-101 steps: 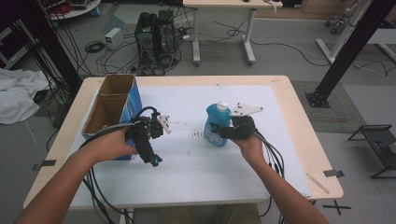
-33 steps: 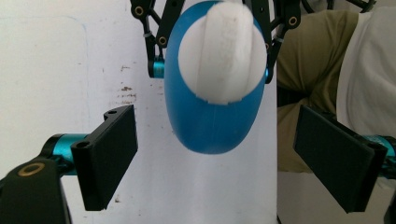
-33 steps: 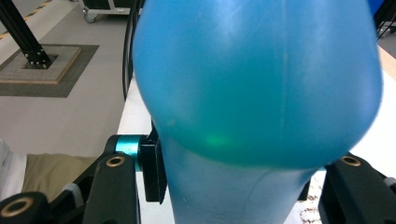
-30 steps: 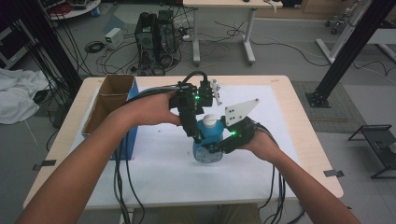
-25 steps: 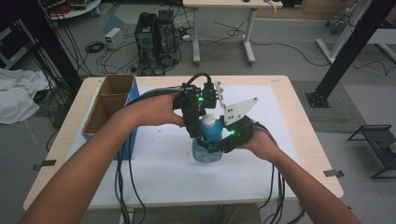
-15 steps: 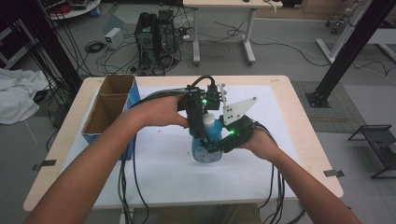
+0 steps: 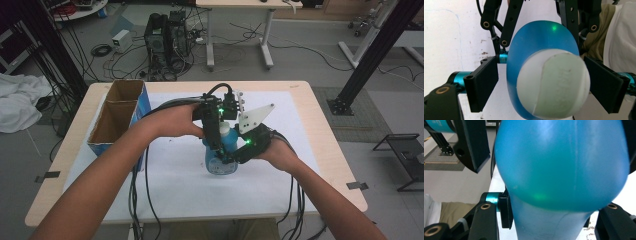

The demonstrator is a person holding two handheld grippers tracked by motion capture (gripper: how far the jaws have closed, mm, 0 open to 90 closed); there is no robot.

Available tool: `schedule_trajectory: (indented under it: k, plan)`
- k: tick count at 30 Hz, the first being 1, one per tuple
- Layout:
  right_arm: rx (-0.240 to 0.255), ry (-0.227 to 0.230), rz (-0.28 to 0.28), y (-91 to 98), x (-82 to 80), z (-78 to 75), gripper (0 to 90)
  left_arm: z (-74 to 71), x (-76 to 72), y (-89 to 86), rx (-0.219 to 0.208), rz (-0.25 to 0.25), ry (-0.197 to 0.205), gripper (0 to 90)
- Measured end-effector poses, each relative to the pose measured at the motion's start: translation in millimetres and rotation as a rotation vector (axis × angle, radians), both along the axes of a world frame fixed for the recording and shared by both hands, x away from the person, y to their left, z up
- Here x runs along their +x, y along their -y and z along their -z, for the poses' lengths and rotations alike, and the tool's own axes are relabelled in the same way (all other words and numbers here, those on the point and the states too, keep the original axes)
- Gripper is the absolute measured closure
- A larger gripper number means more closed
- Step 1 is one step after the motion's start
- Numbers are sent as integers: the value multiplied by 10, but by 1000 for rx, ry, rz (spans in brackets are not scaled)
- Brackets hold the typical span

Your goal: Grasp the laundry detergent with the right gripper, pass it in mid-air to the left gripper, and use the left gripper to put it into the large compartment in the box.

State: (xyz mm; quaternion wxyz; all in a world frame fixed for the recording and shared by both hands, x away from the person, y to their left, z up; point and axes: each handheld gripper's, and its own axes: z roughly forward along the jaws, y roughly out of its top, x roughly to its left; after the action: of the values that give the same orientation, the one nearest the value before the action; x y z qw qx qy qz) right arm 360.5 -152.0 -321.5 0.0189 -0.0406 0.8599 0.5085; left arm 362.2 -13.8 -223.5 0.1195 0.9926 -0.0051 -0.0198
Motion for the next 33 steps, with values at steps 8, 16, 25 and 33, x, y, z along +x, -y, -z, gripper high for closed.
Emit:
schedule_trajectory:
  k: [8,16,25,33]
  plan:
    - [-71,-78,54,39,-65,-17,442,23,-10,5,-1,7,0,226]
    - [-53,-60,52,21,-58,-12,441,12,-15,-4,-2,8,7,262]
    - [-44,-70,38,20,-63,-14,442,17,-20,5,0,13,8,303]
    - [-25,-49,12,6,-46,-10,441,17,-25,4,3,11,10,304]
